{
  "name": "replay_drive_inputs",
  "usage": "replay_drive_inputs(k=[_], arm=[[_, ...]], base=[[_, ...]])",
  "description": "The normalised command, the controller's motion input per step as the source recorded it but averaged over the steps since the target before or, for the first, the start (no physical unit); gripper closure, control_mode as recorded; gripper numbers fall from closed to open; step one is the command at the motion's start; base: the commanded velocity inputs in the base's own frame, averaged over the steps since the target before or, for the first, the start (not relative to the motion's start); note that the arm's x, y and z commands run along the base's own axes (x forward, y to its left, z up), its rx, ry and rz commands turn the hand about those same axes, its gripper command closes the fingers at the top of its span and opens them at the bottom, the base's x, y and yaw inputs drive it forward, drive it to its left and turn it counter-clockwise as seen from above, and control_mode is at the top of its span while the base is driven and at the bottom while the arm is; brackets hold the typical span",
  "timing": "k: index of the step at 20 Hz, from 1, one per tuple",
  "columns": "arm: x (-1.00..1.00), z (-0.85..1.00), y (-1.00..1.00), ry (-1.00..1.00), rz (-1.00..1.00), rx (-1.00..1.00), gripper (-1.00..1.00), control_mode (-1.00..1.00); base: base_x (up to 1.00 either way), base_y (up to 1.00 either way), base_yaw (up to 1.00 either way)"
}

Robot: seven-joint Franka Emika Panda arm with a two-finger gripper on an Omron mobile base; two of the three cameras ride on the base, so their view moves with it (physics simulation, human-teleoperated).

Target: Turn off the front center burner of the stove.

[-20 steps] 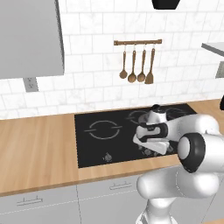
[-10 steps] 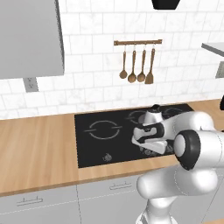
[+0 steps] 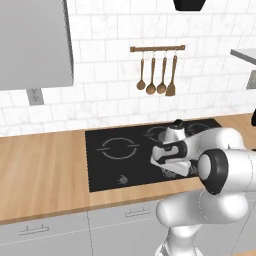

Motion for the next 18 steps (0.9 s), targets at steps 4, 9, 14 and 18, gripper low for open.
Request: replay_drive_inputs(k=[4, 9, 14, 18], arm=[[-0.29, -0.03, -0.15, -0.11, 0.0, 0.0, 1.0, -1.0], [-0.22, 0.0, -0.03, -0.05, -0.06, 0.02, 1.0, -1.0], [-0.02, 0.0, 0.0, 0.0, -0.23, 0.0, 1.0, -1.0], [0.0, 0.0, 0.0, 0.0, -0.21, 0.0, 1.0, -1.0]], base=[[0.0, 0.0, 0.0], [0.0, 0.0, 0.0], [0.0, 0.0, 0.0], [0.0, 0.0, 0.0]])
